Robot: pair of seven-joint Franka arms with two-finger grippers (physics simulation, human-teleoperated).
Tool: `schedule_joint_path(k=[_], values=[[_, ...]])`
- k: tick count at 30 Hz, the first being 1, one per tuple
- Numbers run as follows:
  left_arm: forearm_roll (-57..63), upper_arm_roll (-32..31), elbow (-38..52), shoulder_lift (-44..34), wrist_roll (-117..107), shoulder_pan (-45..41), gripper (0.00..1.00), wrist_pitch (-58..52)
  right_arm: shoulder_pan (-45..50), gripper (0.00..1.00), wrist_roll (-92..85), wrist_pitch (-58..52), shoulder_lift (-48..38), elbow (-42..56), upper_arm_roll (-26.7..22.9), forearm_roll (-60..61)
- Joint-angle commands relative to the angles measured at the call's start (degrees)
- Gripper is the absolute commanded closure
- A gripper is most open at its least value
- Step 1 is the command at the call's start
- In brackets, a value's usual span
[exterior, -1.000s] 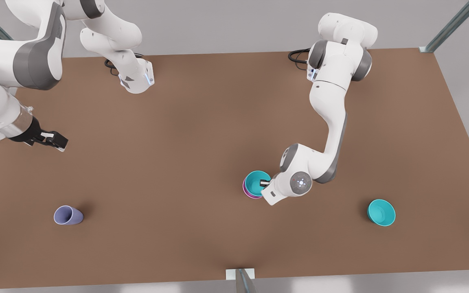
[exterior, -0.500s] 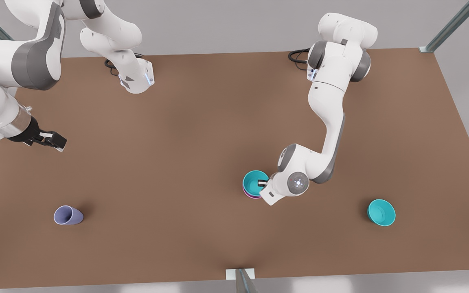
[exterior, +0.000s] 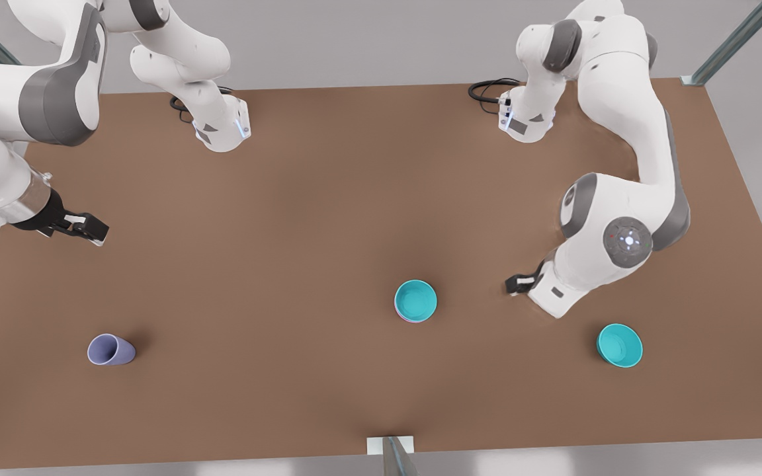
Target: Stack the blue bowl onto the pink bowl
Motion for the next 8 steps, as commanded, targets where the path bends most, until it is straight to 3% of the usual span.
schedule_joint_path(k=[1,3,4,5,8], values=[[8.3,-0.1,0.0,-4.6,10.8,0.8,0.00,-21.2,0.0,0.00,0.0,0.0,-0.1,0.0,0.0,0.0],[8.6,-0.1,-0.4,-7.8,17.9,1.7,0.00,-22.3,0.0,0.00,0.0,0.0,-0.1,0.0,0.0,0.0],[8.2,-0.2,-11.3,-16.7,18.6,4.9,0.00,-14.7,0.0,0.00,0.0,0.0,-0.1,0.0,0.0,0.0],[8.5,-0.5,-16.4,-19.9,18.5,5.0,0.00,-11.0,0.0,0.00,0.0,0.0,-0.1,0.0,0.0,0.0],[7.4,-1.5,-16.1,-19.5,18.3,4.9,0.00,-12.7,0.0,0.00,0.0,0.0,-0.1,0.0,0.0,0.0]])
